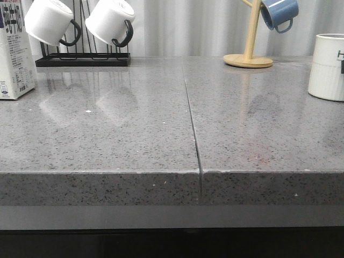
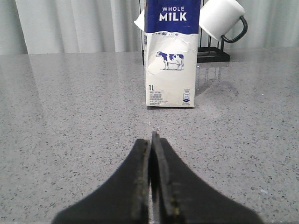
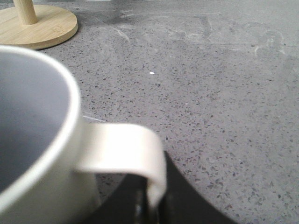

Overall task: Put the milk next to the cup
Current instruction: 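Grasp the white HOME mug by its handle with the right gripper, then carry the mug toward the table centre and lower it down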

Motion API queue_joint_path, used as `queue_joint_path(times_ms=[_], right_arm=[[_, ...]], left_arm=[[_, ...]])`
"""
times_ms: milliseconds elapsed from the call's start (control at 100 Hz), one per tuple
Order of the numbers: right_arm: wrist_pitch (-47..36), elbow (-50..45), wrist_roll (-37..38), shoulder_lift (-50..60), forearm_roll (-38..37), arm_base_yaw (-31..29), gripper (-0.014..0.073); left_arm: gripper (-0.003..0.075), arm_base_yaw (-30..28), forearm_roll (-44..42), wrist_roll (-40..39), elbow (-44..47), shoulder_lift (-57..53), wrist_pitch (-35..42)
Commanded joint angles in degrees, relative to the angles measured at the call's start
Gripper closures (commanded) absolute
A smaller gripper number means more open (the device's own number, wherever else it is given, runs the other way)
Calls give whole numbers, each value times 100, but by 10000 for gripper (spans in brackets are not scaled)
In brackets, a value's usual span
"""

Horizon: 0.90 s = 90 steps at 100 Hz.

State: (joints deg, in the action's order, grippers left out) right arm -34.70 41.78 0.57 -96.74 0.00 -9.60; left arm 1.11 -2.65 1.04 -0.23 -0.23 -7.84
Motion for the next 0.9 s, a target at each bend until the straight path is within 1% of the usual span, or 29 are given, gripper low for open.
queue_joint_path(times_ms=[0, 150, 270, 410, 570, 740, 890], right_arm=[[-486, 165, -9, 209, -81, -33, 654], [-479, 165, -9, 270, -81, 24, 659], [-465, 165, -9, 494, -81, 278, 659], [-461, 177, -9, 755, -81, 818, 659], [-350, 312, -9, 757, 0, 1631, 659], [-194, 623, -9, 537, 98, 2434, 659], [-201, 873, -9, 164, 252, 2885, 659]], left_arm=[[741, 18, 34, -4, 252, -171, 478], [741, 18, 34, -4, 252, -171, 478], [741, 18, 34, -4, 252, -171, 478], [741, 18, 34, -4, 252, -171, 478], [741, 18, 34, -4, 252, -171, 478], [741, 18, 34, -4, 252, -171, 478], [741, 18, 34, -4, 252, -171, 478]])
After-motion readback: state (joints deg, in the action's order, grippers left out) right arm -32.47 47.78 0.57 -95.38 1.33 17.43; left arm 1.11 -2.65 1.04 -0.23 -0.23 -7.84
